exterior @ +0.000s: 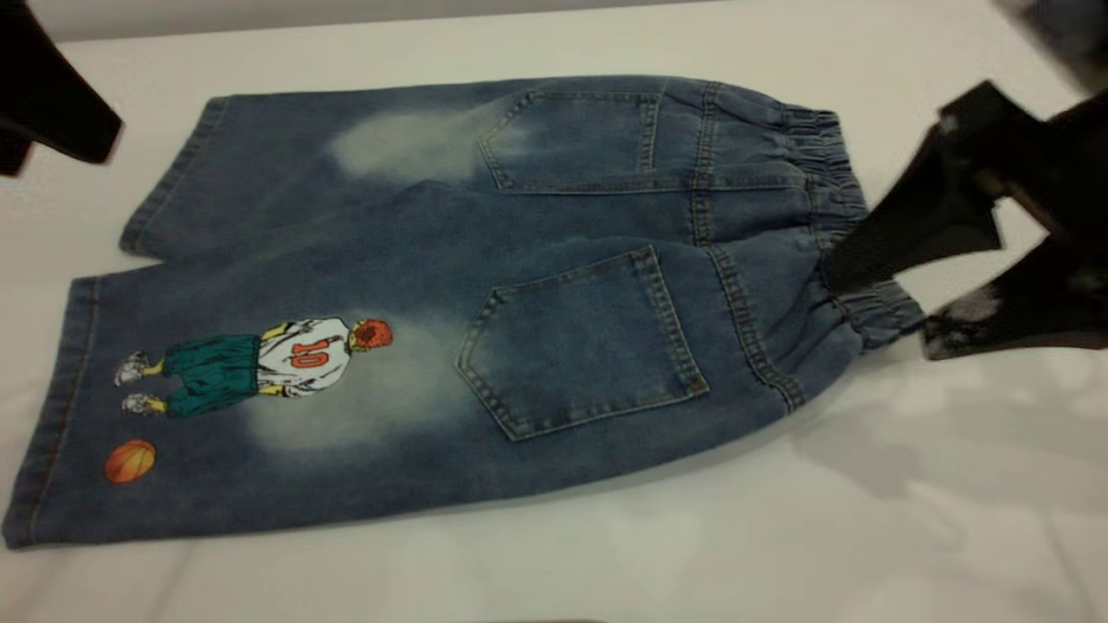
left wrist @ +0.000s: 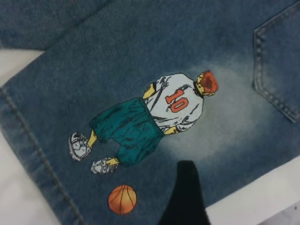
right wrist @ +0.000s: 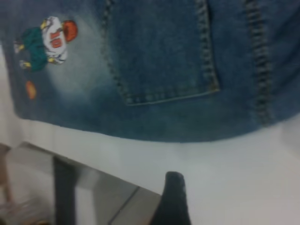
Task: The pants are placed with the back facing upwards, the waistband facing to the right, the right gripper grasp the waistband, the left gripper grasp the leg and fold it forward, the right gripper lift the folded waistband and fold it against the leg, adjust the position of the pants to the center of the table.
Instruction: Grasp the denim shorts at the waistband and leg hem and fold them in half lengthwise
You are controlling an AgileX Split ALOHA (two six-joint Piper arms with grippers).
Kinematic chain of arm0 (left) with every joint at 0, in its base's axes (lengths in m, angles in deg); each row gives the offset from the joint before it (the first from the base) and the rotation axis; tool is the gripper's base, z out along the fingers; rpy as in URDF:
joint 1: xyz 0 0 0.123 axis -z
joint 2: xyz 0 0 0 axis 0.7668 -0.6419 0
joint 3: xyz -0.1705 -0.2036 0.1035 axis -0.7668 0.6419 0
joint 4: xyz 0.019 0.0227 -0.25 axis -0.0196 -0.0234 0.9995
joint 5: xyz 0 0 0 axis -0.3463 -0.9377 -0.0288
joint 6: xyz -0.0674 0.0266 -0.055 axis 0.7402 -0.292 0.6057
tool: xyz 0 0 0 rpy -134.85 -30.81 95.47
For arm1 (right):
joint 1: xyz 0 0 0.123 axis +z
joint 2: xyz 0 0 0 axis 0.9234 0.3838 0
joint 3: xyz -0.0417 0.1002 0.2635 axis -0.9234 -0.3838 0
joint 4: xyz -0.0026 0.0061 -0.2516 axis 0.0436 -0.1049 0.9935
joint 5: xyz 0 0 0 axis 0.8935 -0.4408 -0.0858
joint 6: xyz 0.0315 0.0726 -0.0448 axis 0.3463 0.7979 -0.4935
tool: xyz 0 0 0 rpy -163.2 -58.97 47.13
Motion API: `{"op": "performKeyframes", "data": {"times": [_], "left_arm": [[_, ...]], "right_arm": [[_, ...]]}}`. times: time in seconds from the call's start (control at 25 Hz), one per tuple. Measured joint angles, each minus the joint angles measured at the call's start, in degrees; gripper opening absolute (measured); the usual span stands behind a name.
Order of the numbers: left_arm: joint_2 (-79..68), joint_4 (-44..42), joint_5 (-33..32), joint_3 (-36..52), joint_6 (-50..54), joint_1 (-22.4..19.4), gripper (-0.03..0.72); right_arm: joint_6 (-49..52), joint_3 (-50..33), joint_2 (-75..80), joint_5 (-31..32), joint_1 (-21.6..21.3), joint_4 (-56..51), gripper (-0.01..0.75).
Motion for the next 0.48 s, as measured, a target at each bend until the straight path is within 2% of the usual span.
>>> {"op": "performKeyframes", "data": {"times": [0.28, 0.48], "left_arm": [[-4.15, 0.31, 0.76, -0.09, 0.01, 4.79, 0.538], [-4.26, 0.49, 1.06, -0.09, -0.31, 5.4, 0.538]], "right_arm": [[-0.3, 3.43, 6.68, -1.2, -0.92, -1.43, 0.554], [-1.33, 6.41, 12.08, -0.84, -4.58, -0.37, 0.554]]}}
